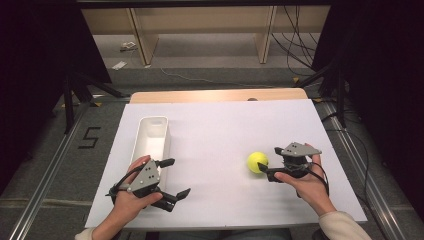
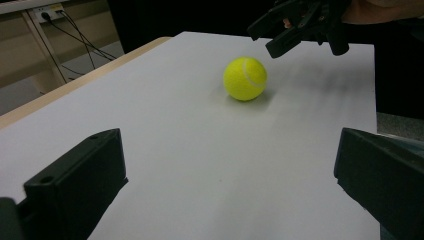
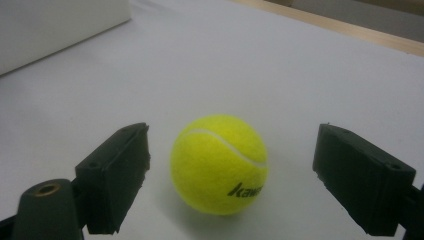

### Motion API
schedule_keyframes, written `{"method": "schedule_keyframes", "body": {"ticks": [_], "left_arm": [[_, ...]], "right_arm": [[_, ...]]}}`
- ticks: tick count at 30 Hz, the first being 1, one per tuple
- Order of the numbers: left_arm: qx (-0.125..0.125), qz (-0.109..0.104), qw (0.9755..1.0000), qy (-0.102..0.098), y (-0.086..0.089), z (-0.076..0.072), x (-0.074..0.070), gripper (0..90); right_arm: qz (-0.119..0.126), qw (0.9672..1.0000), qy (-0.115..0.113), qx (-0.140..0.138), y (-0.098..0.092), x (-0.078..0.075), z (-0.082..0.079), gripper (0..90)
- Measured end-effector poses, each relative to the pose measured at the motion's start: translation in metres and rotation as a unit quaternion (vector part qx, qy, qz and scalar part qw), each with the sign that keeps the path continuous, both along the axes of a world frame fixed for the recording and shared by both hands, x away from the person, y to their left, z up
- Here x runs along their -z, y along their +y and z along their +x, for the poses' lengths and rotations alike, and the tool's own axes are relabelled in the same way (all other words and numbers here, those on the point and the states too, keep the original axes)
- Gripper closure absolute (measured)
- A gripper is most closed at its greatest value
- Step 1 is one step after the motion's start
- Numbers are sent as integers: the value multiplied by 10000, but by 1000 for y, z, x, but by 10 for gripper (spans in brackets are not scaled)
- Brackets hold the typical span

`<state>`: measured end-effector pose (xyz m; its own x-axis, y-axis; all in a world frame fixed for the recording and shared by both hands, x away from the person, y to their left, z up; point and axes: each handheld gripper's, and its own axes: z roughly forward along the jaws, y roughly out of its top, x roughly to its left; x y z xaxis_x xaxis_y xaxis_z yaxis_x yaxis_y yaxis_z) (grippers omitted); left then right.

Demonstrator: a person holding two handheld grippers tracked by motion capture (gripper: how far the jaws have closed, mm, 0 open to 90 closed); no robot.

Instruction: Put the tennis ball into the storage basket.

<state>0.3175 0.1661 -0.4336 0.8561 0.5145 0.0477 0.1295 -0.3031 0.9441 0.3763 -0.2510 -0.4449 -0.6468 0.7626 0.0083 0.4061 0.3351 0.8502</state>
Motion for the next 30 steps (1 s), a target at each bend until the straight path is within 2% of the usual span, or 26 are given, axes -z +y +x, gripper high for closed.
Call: {"method": "schedule_keyframes", "body": {"ticks": [11, 18, 27, 30], "left_arm": [[-6, -1, 10000, -7, 0, -1, 0, 0], [-11, 0, 10000, -14, 0, -1, 0, 0], [-9, 2, 10000, -13, 0, -1, 0, 0], [-4, 5, 10000, -15, 0, -1, 0, 0]], "right_arm": [[-220, 9995, 218, -27, 11, 9, 16, 156], [-415, 9986, 335, -60, 18, 14, 20, 155], [-515, 9975, 485, -32, 22, 19, 25, 154], [-631, 9966, 521, -72, 26, 23, 27, 153]]}}
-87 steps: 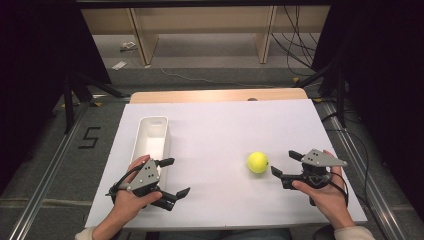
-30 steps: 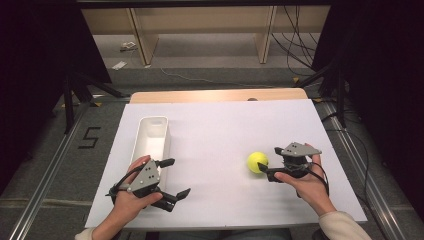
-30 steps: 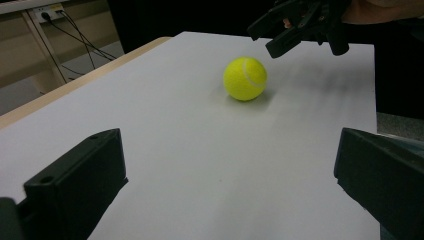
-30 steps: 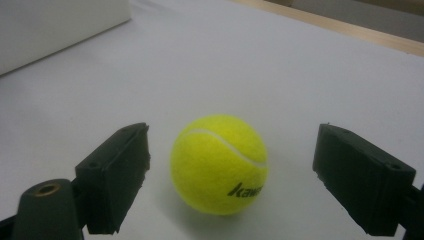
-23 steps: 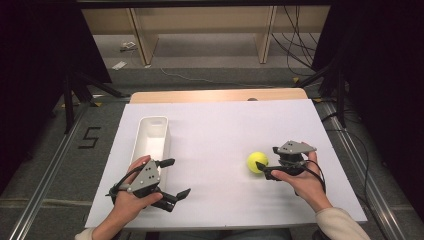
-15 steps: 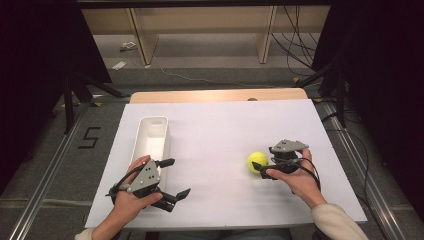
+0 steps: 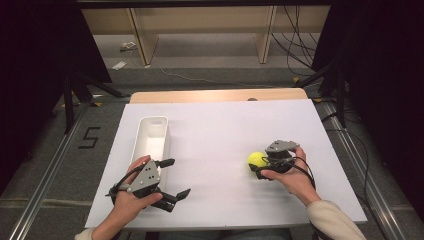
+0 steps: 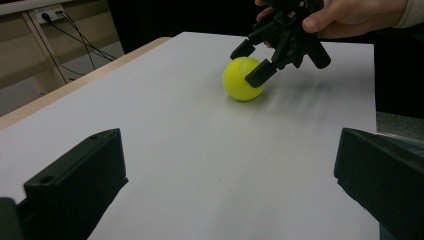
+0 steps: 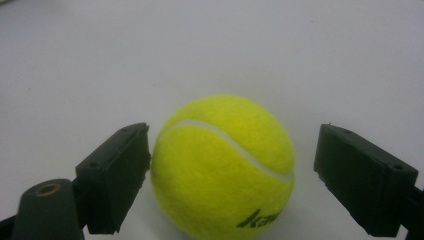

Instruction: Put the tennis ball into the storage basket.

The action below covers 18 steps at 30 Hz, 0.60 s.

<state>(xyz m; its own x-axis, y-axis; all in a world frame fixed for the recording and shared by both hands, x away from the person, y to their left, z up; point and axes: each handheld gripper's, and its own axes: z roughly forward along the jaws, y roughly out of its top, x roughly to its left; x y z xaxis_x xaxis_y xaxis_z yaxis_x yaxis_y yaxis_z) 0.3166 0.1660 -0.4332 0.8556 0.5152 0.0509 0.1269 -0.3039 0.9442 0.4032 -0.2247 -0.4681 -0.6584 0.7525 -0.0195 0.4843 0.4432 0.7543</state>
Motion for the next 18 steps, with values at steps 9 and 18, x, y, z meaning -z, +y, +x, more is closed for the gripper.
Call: {"method": "schedule_keyframes", "body": {"ticks": [9, 18], "left_arm": [[6, 0, 10000, 5, 0, 0, 0, 0], [24, 6, 10000, 8, 0, 0, 0, 0]], "right_arm": [[-124, 9998, 139, -63, 7, 7, 5, 152], [-216, 9995, 197, -73, 10, 11, 9, 153]]}}
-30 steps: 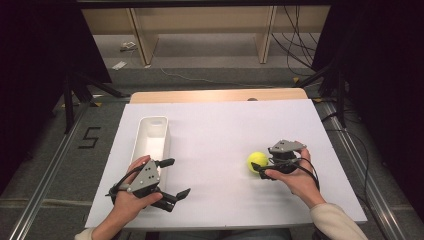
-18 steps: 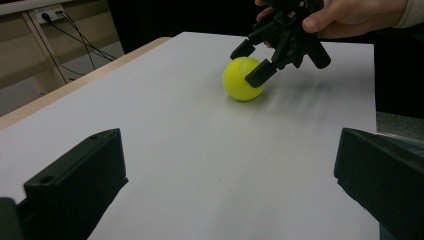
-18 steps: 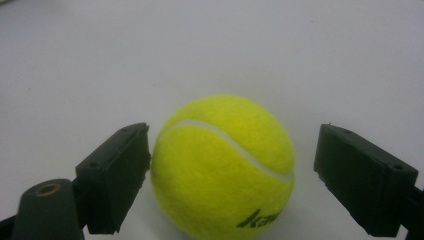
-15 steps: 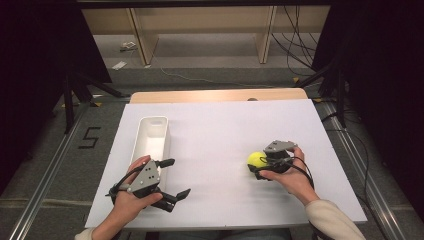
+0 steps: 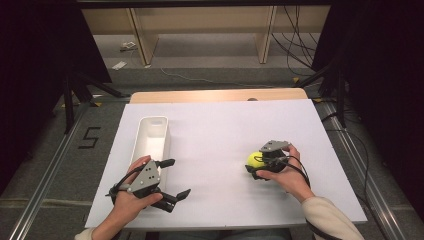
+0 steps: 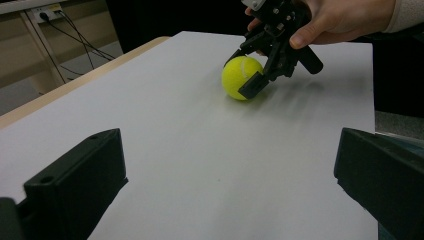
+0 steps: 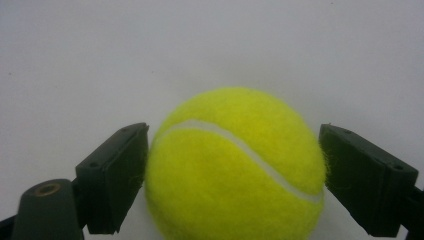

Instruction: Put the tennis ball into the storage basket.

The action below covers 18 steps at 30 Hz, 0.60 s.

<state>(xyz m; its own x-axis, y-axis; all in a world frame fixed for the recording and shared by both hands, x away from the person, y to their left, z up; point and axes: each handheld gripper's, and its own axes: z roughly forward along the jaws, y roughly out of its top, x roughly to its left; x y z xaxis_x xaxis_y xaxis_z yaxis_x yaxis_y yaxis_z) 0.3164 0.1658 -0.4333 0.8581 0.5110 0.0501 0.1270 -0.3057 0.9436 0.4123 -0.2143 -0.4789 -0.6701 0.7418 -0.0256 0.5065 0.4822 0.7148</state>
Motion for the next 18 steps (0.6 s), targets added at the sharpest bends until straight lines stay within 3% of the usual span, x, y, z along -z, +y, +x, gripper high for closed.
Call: {"method": "schedule_keyframes", "body": {"ticks": [18], "left_arm": [[22, 3, 10000, 11, 0, 0, 0, 0]], "right_arm": [[-50, 10000, 51, 46, 1, 2, 1, 171]]}}
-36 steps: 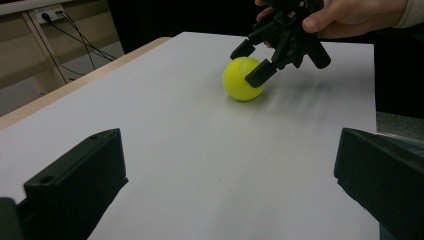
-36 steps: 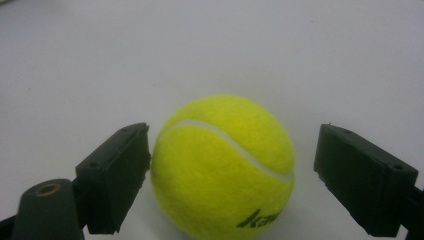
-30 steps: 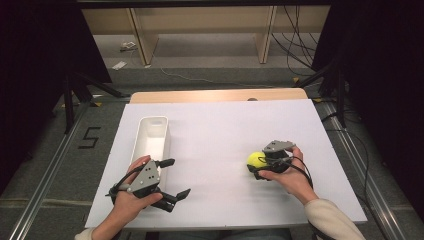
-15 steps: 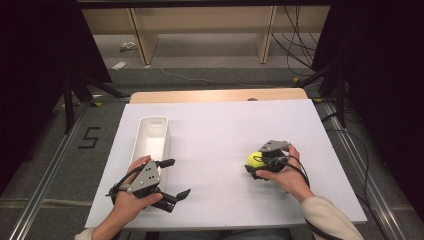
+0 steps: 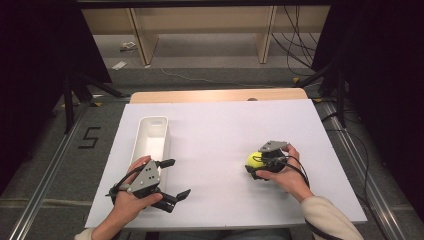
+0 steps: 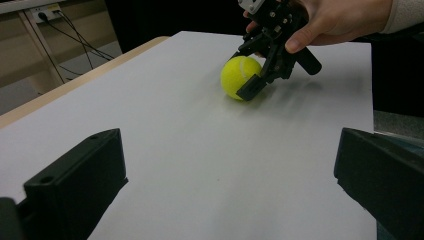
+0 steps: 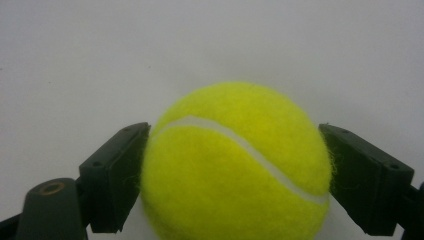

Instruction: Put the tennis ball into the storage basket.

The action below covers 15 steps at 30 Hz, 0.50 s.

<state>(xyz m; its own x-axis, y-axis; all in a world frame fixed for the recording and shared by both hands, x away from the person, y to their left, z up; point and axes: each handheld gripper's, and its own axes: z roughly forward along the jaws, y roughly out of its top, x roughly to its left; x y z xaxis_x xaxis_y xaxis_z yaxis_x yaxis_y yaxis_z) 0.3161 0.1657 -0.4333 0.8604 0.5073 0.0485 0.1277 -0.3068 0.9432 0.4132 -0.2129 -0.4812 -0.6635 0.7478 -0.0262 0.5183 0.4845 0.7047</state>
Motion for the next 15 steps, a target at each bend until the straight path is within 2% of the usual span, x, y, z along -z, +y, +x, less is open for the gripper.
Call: {"method": "schedule_keyframes", "body": {"ticks": [7, 15], "left_arm": [[2, -2, 10000, 6, 0, 0, 0, 0], [10, -4, 10000, 17, 0, 0, 0, 0]], "right_arm": [[-5, 10000, 14, -3, 0, 1, 0, 185], [-16, 10000, 45, -4, 1, 1, 0, 253]]}}
